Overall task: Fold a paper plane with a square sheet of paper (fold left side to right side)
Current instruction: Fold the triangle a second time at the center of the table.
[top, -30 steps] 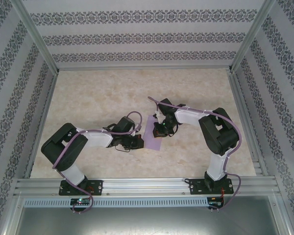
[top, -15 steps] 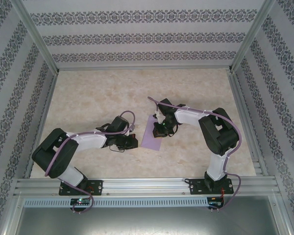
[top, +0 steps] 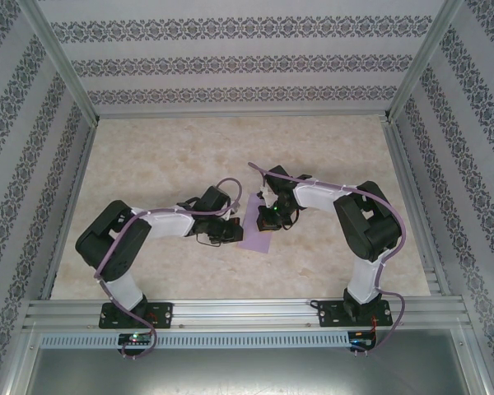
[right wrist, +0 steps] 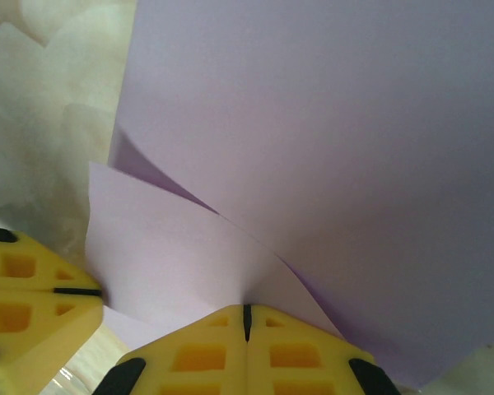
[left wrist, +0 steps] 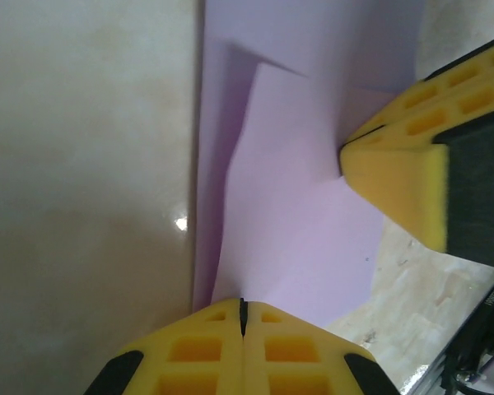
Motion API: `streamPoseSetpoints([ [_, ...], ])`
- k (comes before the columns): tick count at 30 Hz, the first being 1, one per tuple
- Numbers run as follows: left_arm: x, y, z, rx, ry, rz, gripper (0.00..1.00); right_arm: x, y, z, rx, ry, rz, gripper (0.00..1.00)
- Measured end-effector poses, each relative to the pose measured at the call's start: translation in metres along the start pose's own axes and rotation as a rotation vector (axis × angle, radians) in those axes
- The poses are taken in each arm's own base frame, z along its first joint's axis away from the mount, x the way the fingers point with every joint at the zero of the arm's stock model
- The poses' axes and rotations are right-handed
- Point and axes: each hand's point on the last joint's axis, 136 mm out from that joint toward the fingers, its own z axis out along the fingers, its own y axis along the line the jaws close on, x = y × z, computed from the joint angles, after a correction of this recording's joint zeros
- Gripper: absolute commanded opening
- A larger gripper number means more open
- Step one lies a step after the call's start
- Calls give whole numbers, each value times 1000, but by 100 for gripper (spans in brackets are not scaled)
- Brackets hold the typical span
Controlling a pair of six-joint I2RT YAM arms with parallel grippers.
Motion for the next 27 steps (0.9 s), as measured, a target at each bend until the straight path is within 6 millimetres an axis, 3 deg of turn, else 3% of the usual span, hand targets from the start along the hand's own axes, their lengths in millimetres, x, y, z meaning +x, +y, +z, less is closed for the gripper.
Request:
streamPoseSetpoints([
  [8,6,-6,8,-40,28,42,6,0,-2,-2,21,-4,1,0],
  [16,5,-4,8,-80,27,58,6,3,7,-24,34,-40,-21,0],
  [27,5,-4,9,-87,23,63,6,8,11,-5,53,20,-32,0],
])
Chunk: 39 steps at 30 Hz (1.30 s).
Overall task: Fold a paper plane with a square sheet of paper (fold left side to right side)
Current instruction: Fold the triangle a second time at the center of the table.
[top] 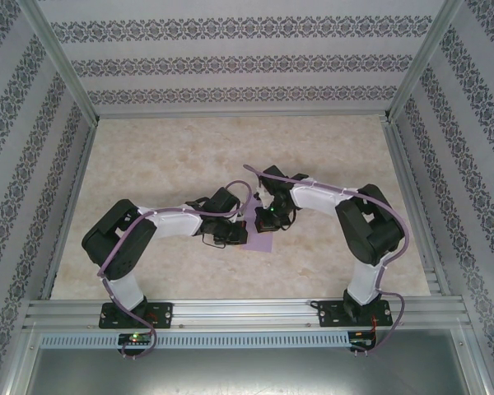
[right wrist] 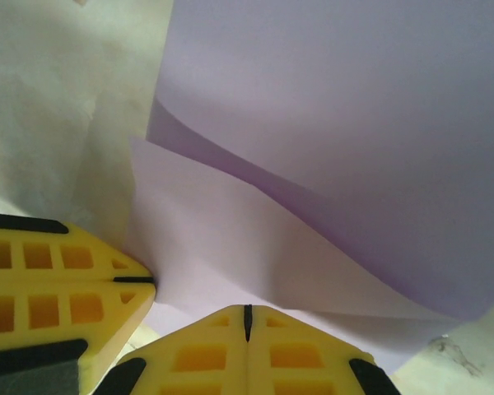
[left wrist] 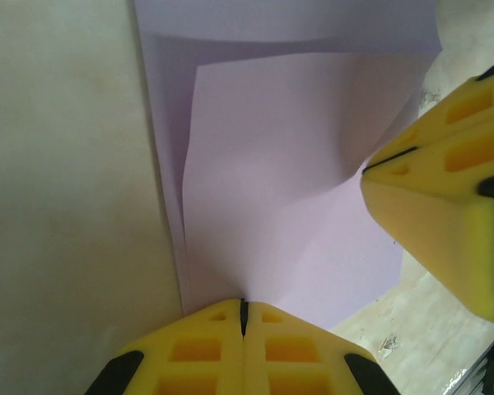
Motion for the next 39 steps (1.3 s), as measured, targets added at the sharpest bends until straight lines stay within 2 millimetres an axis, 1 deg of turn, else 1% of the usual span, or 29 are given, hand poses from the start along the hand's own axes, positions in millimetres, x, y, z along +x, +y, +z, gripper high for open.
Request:
streamPoseSetpoints([
  [4,0,0,0,0,0,0,6,1,-8,7,30,19,11,0],
  [9,0,0,0,-1,1,-1,6,-1,-11,5,38,17,13,0],
  [15,0,0,0,-4,-2,0,6,-4,-20,1,21,22,30,0],
  [26,-3,-1,2,5,-12,6,5,-13,-52,-14,8,11,96,0],
  [31,-5,-2,3,10,-18,10,5,-16,-63,-20,7,2,118,0],
  [36,-5,-3,3,15,-18,11,8,-21,-73,-28,12,-28,140,0],
  [39,-5,-3,1,7,-16,14,12,-25,-82,-40,10,-92,155,4],
])
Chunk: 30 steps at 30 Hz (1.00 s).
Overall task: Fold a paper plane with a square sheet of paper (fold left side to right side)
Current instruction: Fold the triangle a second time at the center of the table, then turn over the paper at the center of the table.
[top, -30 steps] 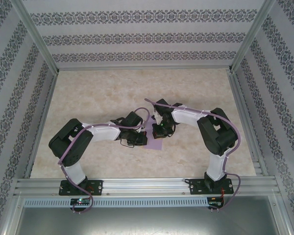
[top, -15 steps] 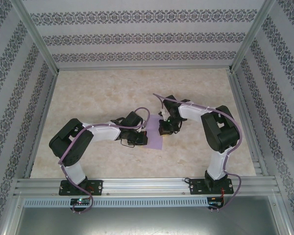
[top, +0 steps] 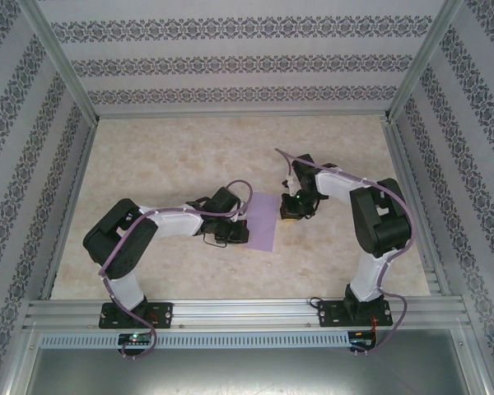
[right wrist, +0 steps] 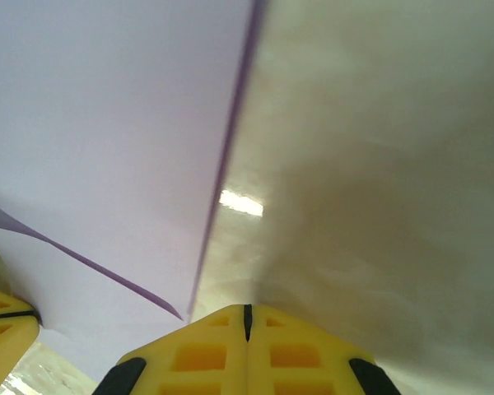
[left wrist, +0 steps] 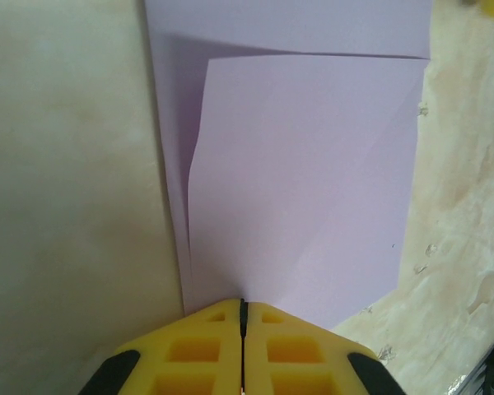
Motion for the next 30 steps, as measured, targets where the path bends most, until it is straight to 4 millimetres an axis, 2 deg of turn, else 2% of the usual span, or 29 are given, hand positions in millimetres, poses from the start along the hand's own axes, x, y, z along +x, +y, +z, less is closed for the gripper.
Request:
streamPoseSetpoints([
  [4,0,8,-11,-65,6,1,13,-1,1,-20,-22,-88,5,12],
  [8,-8,10,-29,-91,-27,9,22,2,10,-30,-65,-140,-2,19],
  [10,-12,8,-37,-82,-47,12,27,7,13,-28,-99,-146,3,22],
  [13,-16,2,-50,-54,-88,23,40,17,16,-20,-158,-132,33,25],
  [16,-19,-3,-58,-1,-126,17,44,26,18,-11,-208,-114,69,26],
  [19,-26,-2,-55,40,-142,1,45,30,25,-6,-241,-106,81,28],
  [23,-31,3,-37,67,-124,-21,45,26,34,-7,-269,-120,73,28],
  [27,-30,9,-21,68,-91,-35,45,24,36,-7,-276,-129,80,29],
  [30,-34,5,-16,88,-82,-33,41,24,36,-7,-276,-129,83,29],
])
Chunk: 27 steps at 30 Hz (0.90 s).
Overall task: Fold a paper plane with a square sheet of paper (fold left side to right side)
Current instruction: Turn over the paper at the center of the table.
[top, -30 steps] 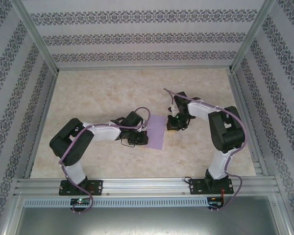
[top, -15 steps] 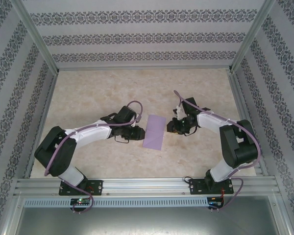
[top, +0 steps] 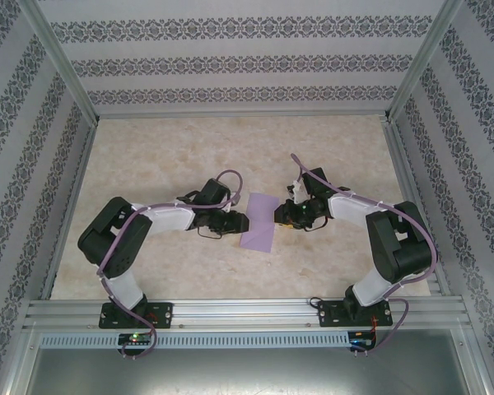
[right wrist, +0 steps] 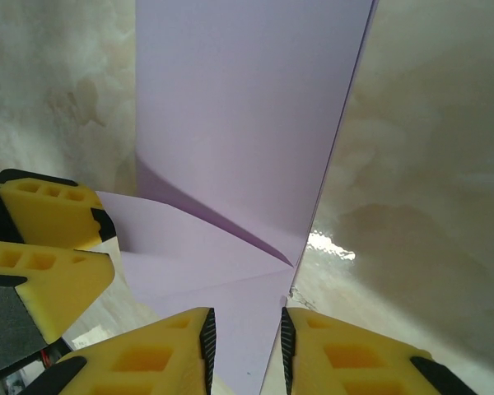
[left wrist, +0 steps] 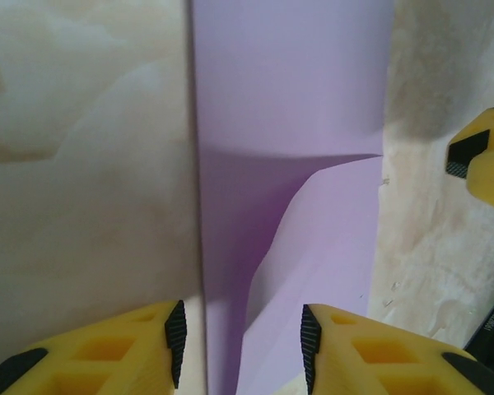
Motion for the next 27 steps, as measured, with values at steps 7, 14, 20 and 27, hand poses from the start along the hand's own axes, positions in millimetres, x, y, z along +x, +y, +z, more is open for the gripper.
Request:
streamPoseSetpoints([
  [7,-12,-13,2,42,-17,19,34,0,0,0,0,1,0,29],
  [14,-14,-9,9,33,-5,13,27,0,0,0,0,1,1,29],
  [20,-16,-9,9,29,-12,30,3,0,1,0,-7,0,5,32],
  [27,-24,-19,-12,19,-79,69,0,-1,10,2,-71,-8,27,38],
])
